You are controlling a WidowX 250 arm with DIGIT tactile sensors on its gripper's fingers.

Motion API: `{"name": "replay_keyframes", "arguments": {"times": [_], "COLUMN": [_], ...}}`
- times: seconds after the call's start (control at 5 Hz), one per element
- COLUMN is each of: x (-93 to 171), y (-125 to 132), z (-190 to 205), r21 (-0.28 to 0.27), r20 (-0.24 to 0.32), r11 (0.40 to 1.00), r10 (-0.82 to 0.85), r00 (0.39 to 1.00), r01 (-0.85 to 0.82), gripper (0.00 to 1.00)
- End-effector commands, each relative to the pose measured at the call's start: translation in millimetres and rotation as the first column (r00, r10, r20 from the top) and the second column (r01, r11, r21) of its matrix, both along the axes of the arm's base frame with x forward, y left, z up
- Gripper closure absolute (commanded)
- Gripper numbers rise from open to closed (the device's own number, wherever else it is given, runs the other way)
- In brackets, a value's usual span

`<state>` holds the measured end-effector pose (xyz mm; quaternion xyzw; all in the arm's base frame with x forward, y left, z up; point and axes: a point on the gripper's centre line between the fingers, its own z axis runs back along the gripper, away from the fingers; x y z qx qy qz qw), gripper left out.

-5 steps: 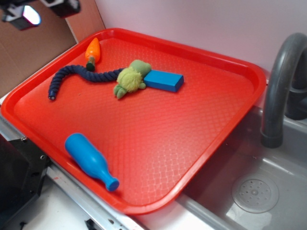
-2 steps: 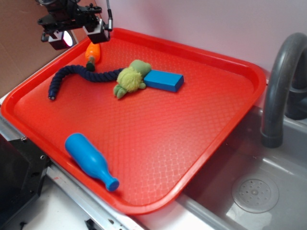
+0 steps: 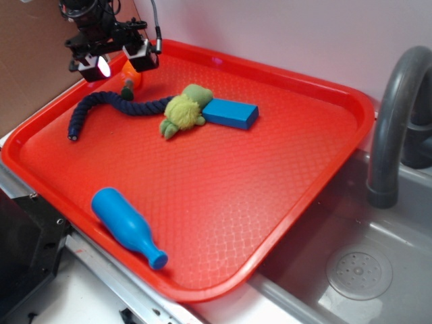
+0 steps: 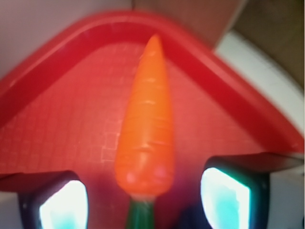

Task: Grab the carrot.

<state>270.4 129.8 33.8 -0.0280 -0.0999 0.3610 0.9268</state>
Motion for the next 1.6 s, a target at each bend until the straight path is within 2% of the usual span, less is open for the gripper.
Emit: {"name": "replay_keyframes", "arguments": {"times": [0.0, 0.2, 0.4, 0.6, 0.8, 1.0, 1.2, 1.4], "x": [6.1, 5.8, 3.2, -6.5, -24.4, -55.1, -83.8, -112.5], "y": [14.9, 9.8, 6.8, -3.8, -23.6, -50.3, -79.1, -95.8], "z": [-7.1, -9.7, -5.5, 44.0, 93.1, 144.1, 195.1, 233.7], "r21": [0.074, 0.129, 0.163, 0.197, 0.118, 0.011, -0.081, -0.162], "r20": [-0.011, -0.005, -0.022, 0.043, 0.118, 0.118, 0.133, 0.141], "r11": [0.997, 0.991, 0.986, 0.979, 0.993, 0.993, 0.966, 0.922], "r10": [0.03, 0.035, 0.032, 0.039, 0.012, -0.12, -0.234, -0.331], "r00": [0.999, 0.999, 0.999, 0.998, 0.993, 0.986, 0.963, 0.933], "r01": [-0.029, -0.034, -0.028, -0.047, -0.026, 0.119, 0.246, 0.351], "gripper": [0.0, 1.0, 1.0, 1.0, 1.0, 1.0, 1.0, 1.0]}}
